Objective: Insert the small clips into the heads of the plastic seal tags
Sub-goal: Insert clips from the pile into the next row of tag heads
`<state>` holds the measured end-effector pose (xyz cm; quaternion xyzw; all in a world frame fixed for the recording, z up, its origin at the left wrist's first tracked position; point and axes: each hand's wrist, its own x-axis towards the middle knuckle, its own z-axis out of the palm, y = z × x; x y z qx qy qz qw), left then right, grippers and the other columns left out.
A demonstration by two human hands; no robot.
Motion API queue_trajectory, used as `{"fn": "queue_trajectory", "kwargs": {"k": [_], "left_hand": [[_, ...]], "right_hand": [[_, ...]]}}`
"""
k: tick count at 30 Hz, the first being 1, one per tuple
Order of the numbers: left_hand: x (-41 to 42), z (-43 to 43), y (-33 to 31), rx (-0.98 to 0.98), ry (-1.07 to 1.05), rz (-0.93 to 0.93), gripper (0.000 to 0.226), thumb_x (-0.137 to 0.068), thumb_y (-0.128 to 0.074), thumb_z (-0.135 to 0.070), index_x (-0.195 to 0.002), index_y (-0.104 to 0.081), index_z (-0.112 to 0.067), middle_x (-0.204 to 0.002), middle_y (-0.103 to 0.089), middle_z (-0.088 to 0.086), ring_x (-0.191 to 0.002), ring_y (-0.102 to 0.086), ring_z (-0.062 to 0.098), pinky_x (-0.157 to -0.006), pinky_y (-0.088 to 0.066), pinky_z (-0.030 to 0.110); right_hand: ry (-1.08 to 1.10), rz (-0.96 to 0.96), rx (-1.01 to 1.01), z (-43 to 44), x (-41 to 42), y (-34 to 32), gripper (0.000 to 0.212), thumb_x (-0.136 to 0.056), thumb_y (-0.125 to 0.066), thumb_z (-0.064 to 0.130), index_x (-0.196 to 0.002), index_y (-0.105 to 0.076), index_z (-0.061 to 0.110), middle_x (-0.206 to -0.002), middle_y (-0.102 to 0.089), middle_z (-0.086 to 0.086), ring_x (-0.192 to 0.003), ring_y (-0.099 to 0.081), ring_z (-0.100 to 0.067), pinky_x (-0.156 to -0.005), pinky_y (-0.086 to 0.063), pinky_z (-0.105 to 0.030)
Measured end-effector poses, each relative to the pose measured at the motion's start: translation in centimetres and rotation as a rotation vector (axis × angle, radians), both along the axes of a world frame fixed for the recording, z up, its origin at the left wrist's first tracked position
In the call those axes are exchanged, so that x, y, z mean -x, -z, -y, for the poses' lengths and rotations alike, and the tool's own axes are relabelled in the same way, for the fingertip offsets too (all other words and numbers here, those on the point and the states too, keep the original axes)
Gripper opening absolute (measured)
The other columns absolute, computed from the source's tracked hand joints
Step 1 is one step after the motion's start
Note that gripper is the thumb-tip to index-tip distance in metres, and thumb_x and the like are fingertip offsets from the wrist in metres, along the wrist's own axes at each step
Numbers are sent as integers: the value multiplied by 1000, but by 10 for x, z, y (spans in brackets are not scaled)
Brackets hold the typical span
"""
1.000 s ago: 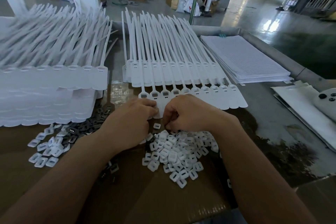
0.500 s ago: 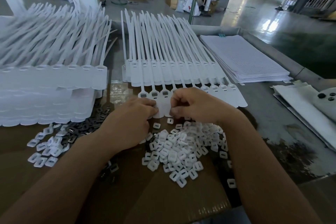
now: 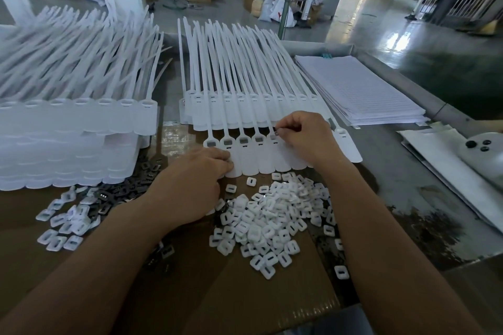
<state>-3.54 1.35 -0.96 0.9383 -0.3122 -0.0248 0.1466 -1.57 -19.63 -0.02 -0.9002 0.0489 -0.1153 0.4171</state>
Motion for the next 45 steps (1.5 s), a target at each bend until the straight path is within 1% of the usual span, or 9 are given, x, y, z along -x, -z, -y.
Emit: {"fn": "queue_trajectory", "kwargs": {"k": [5, 9, 14, 18, 24, 30, 33, 39, 45], "left_hand": [[1, 1, 0, 25, 3, 4, 53, -84, -45, -2, -134, -44, -19, -144, -34, -10, -132, -25, 9, -107, -23, 23], [1, 1, -1, 16, 1, 2, 54, -84, -44, -2, -134, -44, -19, -144, -34, -10, -133, -23, 9, -108, -23, 24], [2, 1, -2, 5, -4, 4, 54, -84, -44, -2, -134, -44, -20, -144, -34, -10, -132, -25, 9, -108, -24, 25], [2, 1, -1, 8, -4, 10, 52, -84, -44, -3, -134, -44, -20, -144, -34, -10, -132, -25, 9, -107, -23, 24], [1, 0, 1, 23, 2, 28, 50, -86, -46, -6, -134, -45, -20, -144, -36, -10, -131, -27, 8, -106, -23, 21], [-1, -1, 1, 86, -15, 53, 50, -84, -42, 1, -128, -52, -21, -139, -41, -11, -130, -30, 9, -103, -28, 23], [-4, -3, 3, 120, -13, 62, 50, -83, -40, 4, -124, -56, -20, -136, -45, -11, -128, -33, 11, -102, -30, 25], [-11, -5, 6, 197, 3, 42, 47, -83, -44, 3, -115, -63, -25, -132, -50, -8, -123, -39, 10, -101, -28, 23], [-13, -5, 8, 211, 4, 64, 44, -81, -45, 3, -113, -65, -19, -130, -52, -6, -123, -40, 10, -98, -23, 18]], "right_hand": [[15, -30, 54, -3, -4, 4, 17, -88, -58, 12, -74, -60, 22, -68, -54, 17, -62, -48, 3, -50, -34, -3], [-4, -75, 45, -3, -6, 6, 18, -88, -58, 13, -72, -62, 21, -70, -56, 16, -65, -50, 1, -56, -36, -14], [2, -74, 70, -3, -8, 10, 22, -87, -60, 13, -68, -61, 25, -72, -55, 19, -68, -50, 3, -61, -36, -12], [22, -72, 133, -4, -10, 12, 8, -84, -63, 13, -85, -71, 16, -80, -59, 12, -74, -53, -1, -69, -39, -16], [79, -62, 122, -6, -13, 13, 11, -81, -66, 12, -91, -70, 14, -97, -67, 2, -89, -58, -11, -80, -45, -26], [49, -1, 162, -4, -11, 9, 8, -85, -63, 16, -88, -69, 19, -81, -60, 15, -72, -52, 3, -69, -39, -11], [-74, 58, 48, -7, 2, -2, 16, -81, -67, 15, -73, -63, 28, -71, -56, 22, -62, -51, 17, -58, -36, 1], [-636, -135, 144, -37, 28, -16, 10, -77, -71, 8, -83, -72, 17, -73, -62, 18, -67, -56, 10, -69, -42, -5], [-741, -253, 219, -46, 33, -13, 10, -75, -75, 16, -85, -72, 18, -70, -62, 19, -63, -54, 12, -63, -41, -3]]}}
